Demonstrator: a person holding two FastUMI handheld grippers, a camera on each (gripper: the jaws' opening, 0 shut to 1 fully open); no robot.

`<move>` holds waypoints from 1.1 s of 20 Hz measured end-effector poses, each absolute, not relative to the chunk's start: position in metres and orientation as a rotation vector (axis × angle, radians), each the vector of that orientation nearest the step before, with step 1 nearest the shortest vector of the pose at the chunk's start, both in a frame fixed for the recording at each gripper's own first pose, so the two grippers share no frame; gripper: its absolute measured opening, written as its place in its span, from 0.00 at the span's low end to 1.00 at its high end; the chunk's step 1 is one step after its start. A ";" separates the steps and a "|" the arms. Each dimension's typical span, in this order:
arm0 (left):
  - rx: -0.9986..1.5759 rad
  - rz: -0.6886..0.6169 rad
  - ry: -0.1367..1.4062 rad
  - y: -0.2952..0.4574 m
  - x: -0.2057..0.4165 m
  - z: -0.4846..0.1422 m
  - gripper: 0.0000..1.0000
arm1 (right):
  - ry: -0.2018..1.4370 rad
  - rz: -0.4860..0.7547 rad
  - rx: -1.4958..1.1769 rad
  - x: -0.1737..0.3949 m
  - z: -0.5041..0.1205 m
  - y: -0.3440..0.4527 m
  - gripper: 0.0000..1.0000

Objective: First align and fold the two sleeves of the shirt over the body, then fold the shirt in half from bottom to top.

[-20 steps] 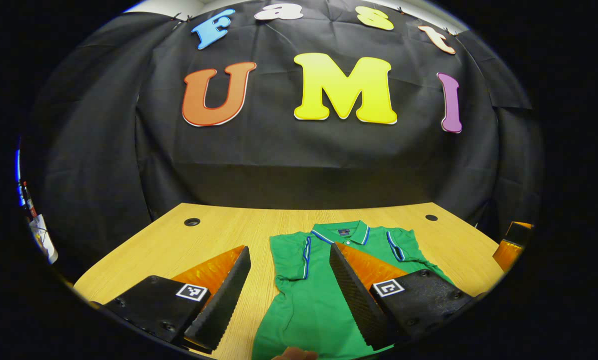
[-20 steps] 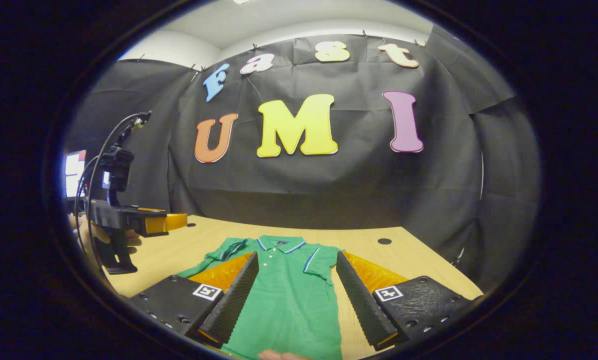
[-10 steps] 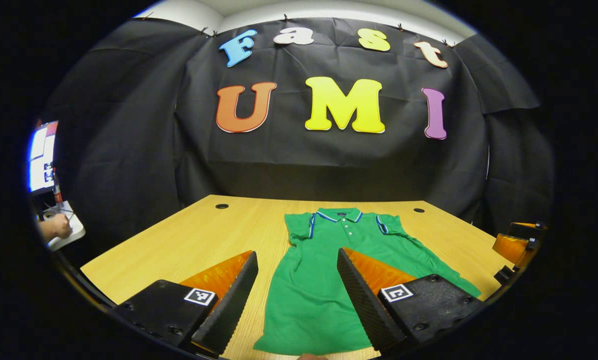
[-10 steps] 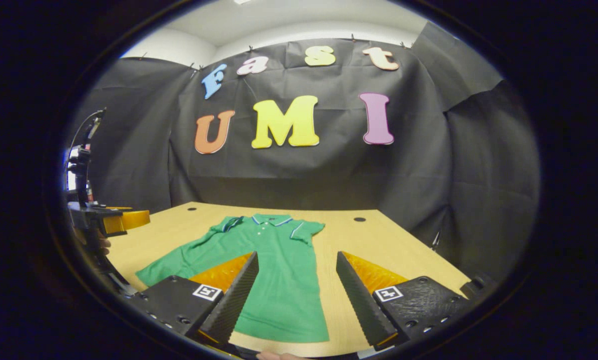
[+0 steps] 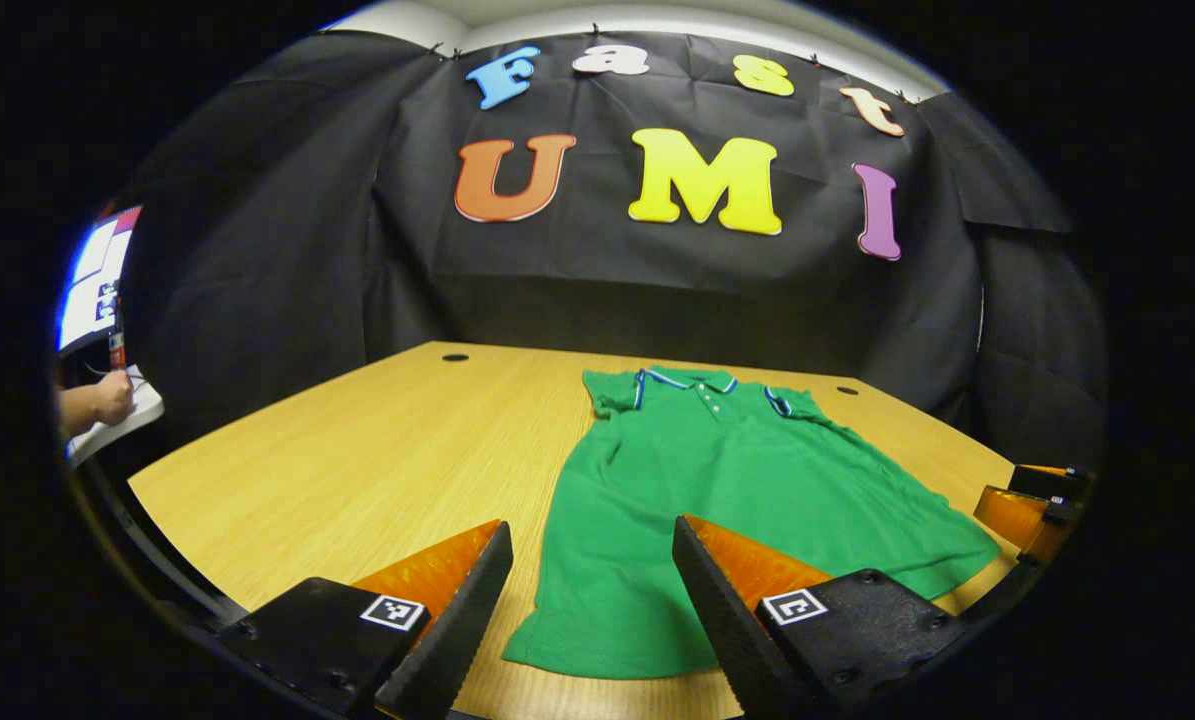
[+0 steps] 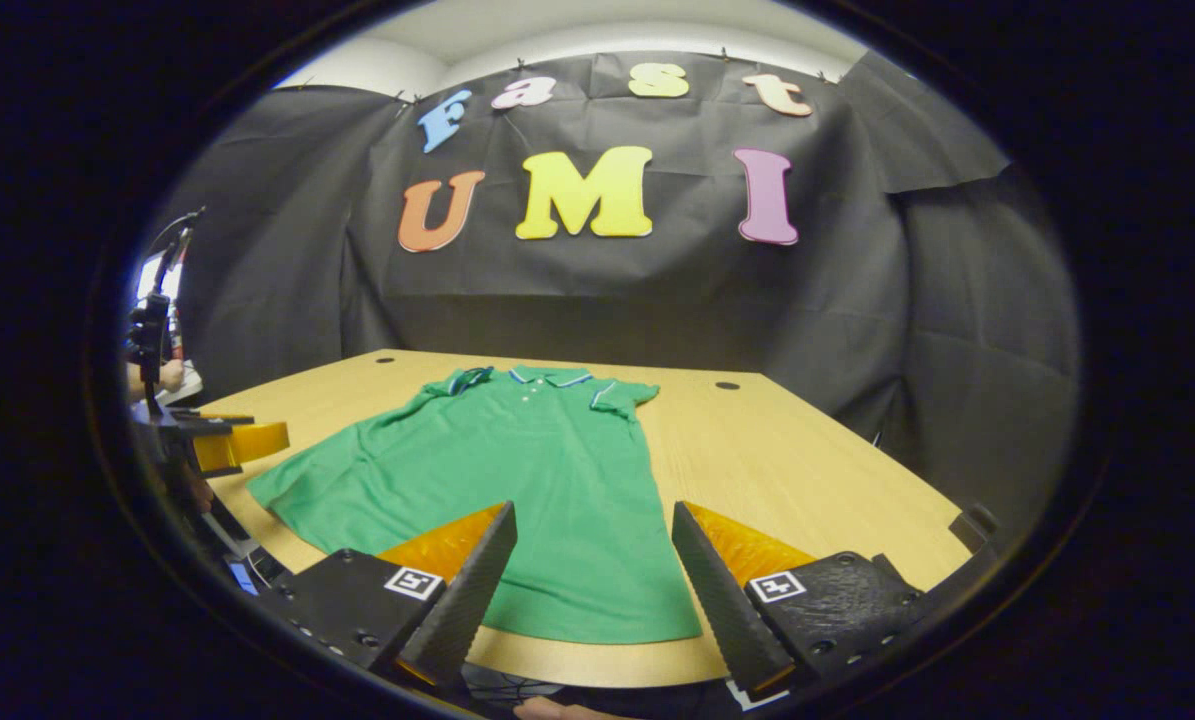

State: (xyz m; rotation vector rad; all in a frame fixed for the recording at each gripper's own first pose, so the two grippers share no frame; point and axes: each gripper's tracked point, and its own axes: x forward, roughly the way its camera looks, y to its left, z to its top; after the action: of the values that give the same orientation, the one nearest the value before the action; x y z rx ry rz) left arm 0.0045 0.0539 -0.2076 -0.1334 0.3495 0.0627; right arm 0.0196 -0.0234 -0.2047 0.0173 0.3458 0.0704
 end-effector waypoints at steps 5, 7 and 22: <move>-0.108 0.054 0.409 0.047 0.009 -0.231 1.00 | 0.489 0.049 0.047 0.024 -0.248 -0.024 0.95; -0.074 0.057 0.419 0.045 0.011 -0.236 1.00 | 0.522 0.064 0.054 0.022 -0.258 -0.019 0.95; -0.112 -0.010 0.433 0.029 0.025 -0.231 0.08 | 0.522 0.145 0.079 0.041 -0.257 0.007 0.01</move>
State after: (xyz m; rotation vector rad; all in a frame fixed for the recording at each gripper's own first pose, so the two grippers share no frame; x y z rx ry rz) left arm 0.0246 0.0286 -0.2311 -0.1121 0.4334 -0.0098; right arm 0.0415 0.0070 -0.2571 0.0792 0.5220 0.1446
